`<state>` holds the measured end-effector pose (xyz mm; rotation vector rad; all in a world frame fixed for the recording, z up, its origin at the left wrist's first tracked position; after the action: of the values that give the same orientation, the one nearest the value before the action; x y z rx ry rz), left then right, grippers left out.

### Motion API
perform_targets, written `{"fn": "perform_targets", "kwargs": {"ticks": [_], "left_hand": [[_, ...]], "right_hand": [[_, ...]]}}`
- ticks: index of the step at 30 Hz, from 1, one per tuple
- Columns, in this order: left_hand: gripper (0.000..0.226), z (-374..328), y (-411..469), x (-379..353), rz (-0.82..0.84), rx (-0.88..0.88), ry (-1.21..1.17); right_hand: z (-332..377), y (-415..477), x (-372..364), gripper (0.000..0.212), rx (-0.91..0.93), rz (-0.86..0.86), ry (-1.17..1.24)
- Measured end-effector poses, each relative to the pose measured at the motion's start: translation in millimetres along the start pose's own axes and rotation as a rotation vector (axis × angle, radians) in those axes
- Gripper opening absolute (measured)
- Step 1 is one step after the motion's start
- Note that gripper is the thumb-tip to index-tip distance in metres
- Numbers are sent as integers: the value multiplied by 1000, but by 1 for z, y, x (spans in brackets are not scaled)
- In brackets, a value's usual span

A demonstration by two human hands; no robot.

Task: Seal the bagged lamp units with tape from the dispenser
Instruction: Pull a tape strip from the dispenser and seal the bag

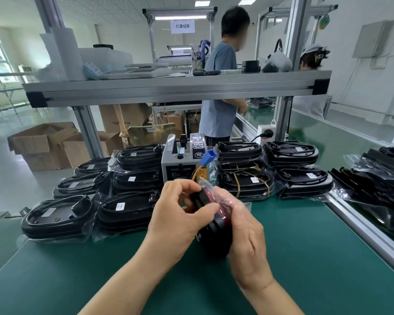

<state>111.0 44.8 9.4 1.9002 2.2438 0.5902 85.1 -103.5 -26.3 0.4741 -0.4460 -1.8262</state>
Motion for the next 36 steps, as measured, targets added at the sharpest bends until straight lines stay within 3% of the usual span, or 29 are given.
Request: {"fn": "perform_targets", "kwargs": {"ticks": [5, 7, 9, 11, 14, 18, 21, 26, 28, 30, 33, 36], "left_hand": [[38, -12, -10, 2, 48, -236, 66], [37, -17, -21, 2, 72, -337, 85], [38, -24, -37, -5, 135, -460, 110], [41, -29, -59, -19, 234, -602, 142], [45, -21, -88, -36, 329, -676, 179], [42, -9, -96, -35, 308, -658, 167], [32, -5, -102, -36, 319, -682, 183], [21, -4, -107, -31, 357, -660, 201], [19, -2, -100, -25, 385, -596, 142], [14, 5, -67, -7, 219, -429, 76], [18, 59, 3, 21, -161, 159, -49], [15, 112, 53, 11, -259, 581, -273]], "right_hand": [[-6, -11, -5, 50, -147, 248, 263], [-7, -19, 3, 64, -271, 277, 468], [-11, -23, 14, 73, -378, 202, 613], [-23, -29, 25, 68, -490, 78, 665], [-32, -41, 22, 45, -579, 97, 590], [-37, -48, 15, 68, -607, 157, 459], [-39, -48, 18, 79, -515, 147, 175], [-33, -52, 21, 63, -422, 106, -111], [-32, -53, 23, 58, -392, 82, -195], [-27, -52, 25, 50, -352, 21, -216], [-23, -54, 31, 56, -304, -90, -226], [-22, -54, 25, 61, -280, -86, -261]]}}
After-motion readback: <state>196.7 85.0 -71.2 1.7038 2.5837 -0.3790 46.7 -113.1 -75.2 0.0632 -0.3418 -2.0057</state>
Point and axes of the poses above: each hand's wrist, its own y-axis towards the middle knuckle, its own x-axis out of the back of the hand, z = x × y, the point moved 10 cm from there along y, towards the middle knuckle, and after that the axes turned 6 degrees about -z, right-handed, at the moved point
